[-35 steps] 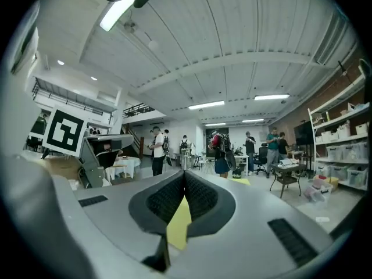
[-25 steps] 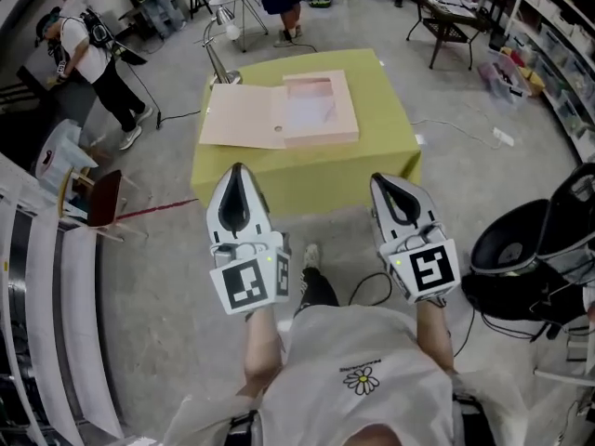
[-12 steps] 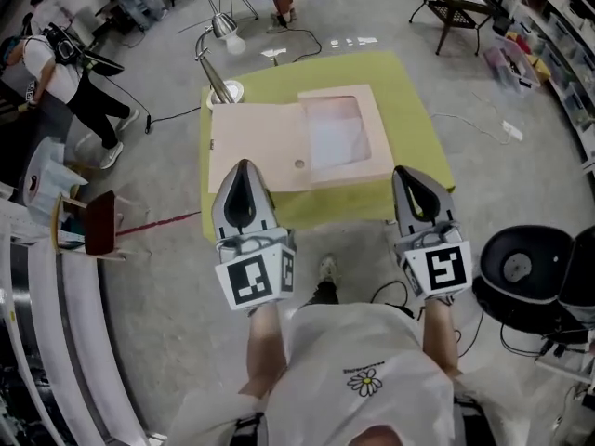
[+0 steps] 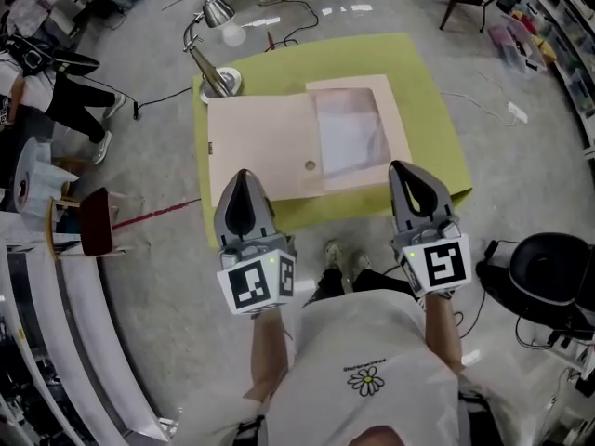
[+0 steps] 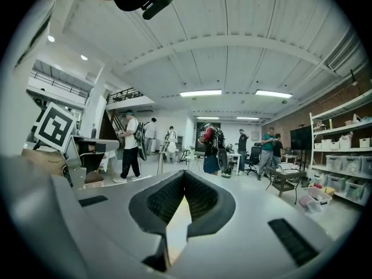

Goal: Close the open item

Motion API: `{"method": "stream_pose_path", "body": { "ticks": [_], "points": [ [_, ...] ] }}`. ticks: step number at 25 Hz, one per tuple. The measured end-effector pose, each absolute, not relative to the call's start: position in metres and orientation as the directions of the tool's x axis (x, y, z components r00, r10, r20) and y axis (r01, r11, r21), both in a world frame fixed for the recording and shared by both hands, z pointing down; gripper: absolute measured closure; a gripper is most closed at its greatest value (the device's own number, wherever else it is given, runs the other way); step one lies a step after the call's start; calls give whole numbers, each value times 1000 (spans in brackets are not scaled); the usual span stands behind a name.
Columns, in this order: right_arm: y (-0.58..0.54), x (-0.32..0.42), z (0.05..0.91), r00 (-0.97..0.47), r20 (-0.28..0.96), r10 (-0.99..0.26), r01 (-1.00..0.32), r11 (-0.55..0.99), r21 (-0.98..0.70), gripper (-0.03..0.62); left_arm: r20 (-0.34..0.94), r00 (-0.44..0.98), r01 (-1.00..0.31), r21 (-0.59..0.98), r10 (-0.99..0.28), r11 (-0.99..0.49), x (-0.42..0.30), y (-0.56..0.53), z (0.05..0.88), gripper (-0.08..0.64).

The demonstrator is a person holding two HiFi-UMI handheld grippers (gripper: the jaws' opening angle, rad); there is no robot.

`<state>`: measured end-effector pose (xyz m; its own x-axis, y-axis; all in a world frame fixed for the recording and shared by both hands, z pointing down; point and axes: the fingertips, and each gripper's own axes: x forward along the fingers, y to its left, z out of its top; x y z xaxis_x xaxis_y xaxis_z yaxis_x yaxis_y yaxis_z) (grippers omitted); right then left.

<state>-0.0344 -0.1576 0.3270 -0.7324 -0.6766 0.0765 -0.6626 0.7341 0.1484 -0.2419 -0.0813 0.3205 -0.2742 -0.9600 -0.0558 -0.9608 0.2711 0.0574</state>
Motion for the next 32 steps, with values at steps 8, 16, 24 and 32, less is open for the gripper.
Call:
{"method": "stream_pose_path", "body": {
  "ticks": [8,16,24,32],
  "points": [
    [-158,-42,312,-781,2,-625,-613,766,192,580,-81,-326,-945,44,-942,323,-239,-83,311,546],
    [-158,-42,317,-793,5,-609,-601,784,154,580,-91,-332,-943,12,-939,333,-229,-79,306,546],
    [-139,-82,313,-857,-7,-515,-513,852,110,573,-94,-390,-921,40,-916,388,-253,-57,303,546],
    [-108,-181,354,-925,116,-363,-341,924,171,411,-62,-530,-847,93,-846,524,-292,-5,316,546]
  ]
}}
